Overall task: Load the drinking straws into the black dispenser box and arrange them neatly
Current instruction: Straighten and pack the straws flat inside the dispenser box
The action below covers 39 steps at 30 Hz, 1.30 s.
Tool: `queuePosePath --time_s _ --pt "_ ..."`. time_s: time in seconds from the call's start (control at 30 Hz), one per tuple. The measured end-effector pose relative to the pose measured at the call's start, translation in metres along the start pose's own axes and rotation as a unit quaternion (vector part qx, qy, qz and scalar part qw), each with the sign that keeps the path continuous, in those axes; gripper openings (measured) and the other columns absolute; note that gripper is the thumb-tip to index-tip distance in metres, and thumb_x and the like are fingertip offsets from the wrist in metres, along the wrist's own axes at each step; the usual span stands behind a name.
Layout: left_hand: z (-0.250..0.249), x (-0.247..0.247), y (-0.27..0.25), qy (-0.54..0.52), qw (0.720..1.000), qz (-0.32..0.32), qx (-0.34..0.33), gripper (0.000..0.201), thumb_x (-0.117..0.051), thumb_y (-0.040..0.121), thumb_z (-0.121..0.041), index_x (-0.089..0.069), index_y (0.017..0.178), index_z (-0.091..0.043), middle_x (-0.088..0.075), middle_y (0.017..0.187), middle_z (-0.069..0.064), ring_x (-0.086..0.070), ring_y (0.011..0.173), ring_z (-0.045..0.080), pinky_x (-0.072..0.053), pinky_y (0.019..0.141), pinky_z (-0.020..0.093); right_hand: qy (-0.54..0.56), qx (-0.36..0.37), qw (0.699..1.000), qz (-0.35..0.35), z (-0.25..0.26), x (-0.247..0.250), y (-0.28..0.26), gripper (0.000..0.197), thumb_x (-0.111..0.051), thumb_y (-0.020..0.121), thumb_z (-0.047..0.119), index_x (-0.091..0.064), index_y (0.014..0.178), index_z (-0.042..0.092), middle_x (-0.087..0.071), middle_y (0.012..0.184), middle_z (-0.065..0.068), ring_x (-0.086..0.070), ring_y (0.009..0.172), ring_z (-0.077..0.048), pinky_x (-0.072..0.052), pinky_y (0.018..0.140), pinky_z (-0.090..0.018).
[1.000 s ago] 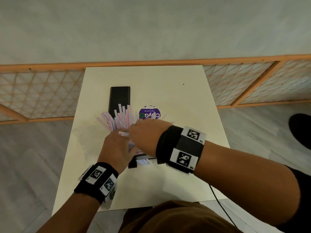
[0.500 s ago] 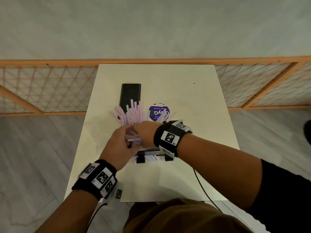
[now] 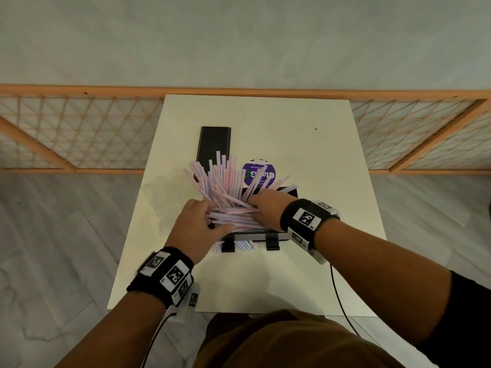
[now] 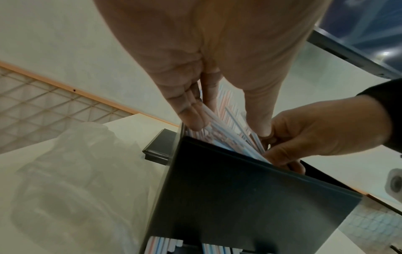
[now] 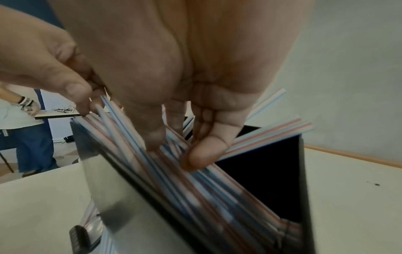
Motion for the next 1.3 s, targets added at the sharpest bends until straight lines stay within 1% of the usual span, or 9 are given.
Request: queuePosePath --time_s 0.1,0.2,0.27,0.47,0.67,0.9,1.03,1.17,1.3 --pt "-0.003 -0.007 0.002 0.004 1.0 0.004 -0.004 0.07 -0.088 0.072 -0.045 -0.057 0.13 -0.02 -0.05 0.114 -0.005 -0.059 0.095 0.012 -0.055 0.09 0.035 0.003 0.001 1.0 -0.013 0.0 0.003 0.003 0.027 -0.048 0.1 0.03 -0.065 0.118 0.018 -0.065 0.107 -0.005 -0.062 0.1 -0.025 -0.051 0.088 -0.038" --pt "-0.008 -0.012 0.003 0.041 0.999 0.003 -0.025 0.084 -0.087 0.072 -0.046 -0.044 0.142 -0.023 -0.046 0.125 -0.003 -0.055 0.109 0.018 -0.054 0.094 0.039 -0.025 0.02 0.999 -0.017 0.008 0.005 0.004 0.027 -0.046 0.102 0.032 -0.064 0.11 0.013 -0.058 0.095 -0.002 -0.062 0.091 -0.024 -0.045 0.074 -0.032" --pt "-0.01 -0.013 0.005 0.073 0.997 -0.002 -0.034 0.088 -0.086 0.075 -0.042 -0.039 0.147 -0.021 -0.044 0.131 0.001 -0.054 0.114 0.022 -0.053 0.095 0.041 -0.03 0.043 0.998 -0.017 0.016 0.005 0.003 0.027 -0.048 0.102 0.032 -0.063 0.112 0.013 -0.057 0.1 -0.005 -0.06 0.091 -0.023 -0.045 0.073 -0.031" --pt "-0.007 -0.007 0.007 0.167 0.985 -0.018 -0.046 0.081 -0.079 0.08 -0.038 -0.038 0.147 -0.021 -0.046 0.129 0.003 -0.055 0.11 0.024 -0.055 0.09 0.039 -0.066 0.033 0.997 -0.033 0.006 -0.006 -0.001 0.043 -0.059 0.092 0.046 -0.06 0.124 0.018 -0.058 0.118 -0.004 -0.062 0.097 -0.022 -0.056 0.082 -0.035" --pt "-0.014 -0.01 0.003 0.206 0.975 -0.023 -0.081 0.058 -0.077 0.081 -0.039 -0.054 0.134 -0.026 -0.049 0.117 0.002 -0.054 0.1 0.027 -0.054 0.077 0.037 -0.052 0.0 0.998 -0.029 -0.003 -0.023 -0.001 0.053 -0.048 0.098 0.049 -0.043 0.144 0.022 -0.056 0.132 -0.008 -0.061 0.113 -0.031 -0.053 0.093 -0.043" --pt "-0.021 -0.022 0.006 0.224 0.97 0.005 -0.088 0.043 -0.068 0.088 -0.047 -0.06 0.126 -0.029 -0.051 0.115 -0.001 -0.053 0.102 0.023 -0.053 0.081 0.036 -0.06 0.033 0.996 -0.053 0.013 -0.014 0.01 0.036 -0.062 0.091 0.038 -0.058 0.123 0.021 -0.066 0.111 -0.004 -0.066 0.098 -0.026 -0.057 0.082 -0.038" --pt "-0.02 -0.023 0.004 0.221 0.971 -0.007 -0.09 0.054 -0.068 0.085 -0.055 -0.059 0.128 -0.025 -0.052 0.115 0.001 -0.052 0.096 0.024 -0.053 0.079 0.04 -0.097 0.032 0.994 -0.046 0.018 -0.01 0.015 0.031 -0.065 0.088 0.042 -0.063 0.113 0.022 -0.07 0.099 -0.002 -0.068 0.089 -0.025 -0.059 0.079 -0.04" --pt "-0.02 -0.021 0.004 0.194 0.977 -0.01 -0.085 0.063 -0.072 0.083 -0.053 -0.051 0.135 -0.025 -0.049 0.122 0.0 -0.052 0.103 0.024 -0.052 0.085 0.037 -0.145 0.01 0.989 -0.025 0.02 -0.009 0.021 0.024 -0.068 0.089 0.037 -0.066 0.103 0.018 -0.065 0.086 0.001 -0.062 0.074 -0.021 -0.056 0.07 -0.034" --pt "-0.022 -0.016 0.006 0.178 0.98 -0.026 -0.09 0.074 -0.077 0.077 -0.056 -0.049 0.137 -0.021 -0.048 0.127 0.002 -0.051 0.109 0.023 -0.051 0.087 0.035 -0.132 -0.002 0.99 -0.043 0.023 -0.006 0.023 0.026 -0.067 0.091 0.031 -0.061 0.11 0.014 -0.066 0.099 -0.005 -0.064 0.082 -0.024 -0.05 0.067 -0.034"
Point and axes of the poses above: each hand's wrist, its own y-axis towards the middle knuckle, its own x-axis out of the back of the hand, z = x × y, the point moved 8 cm from there along y, towards the middle knuckle
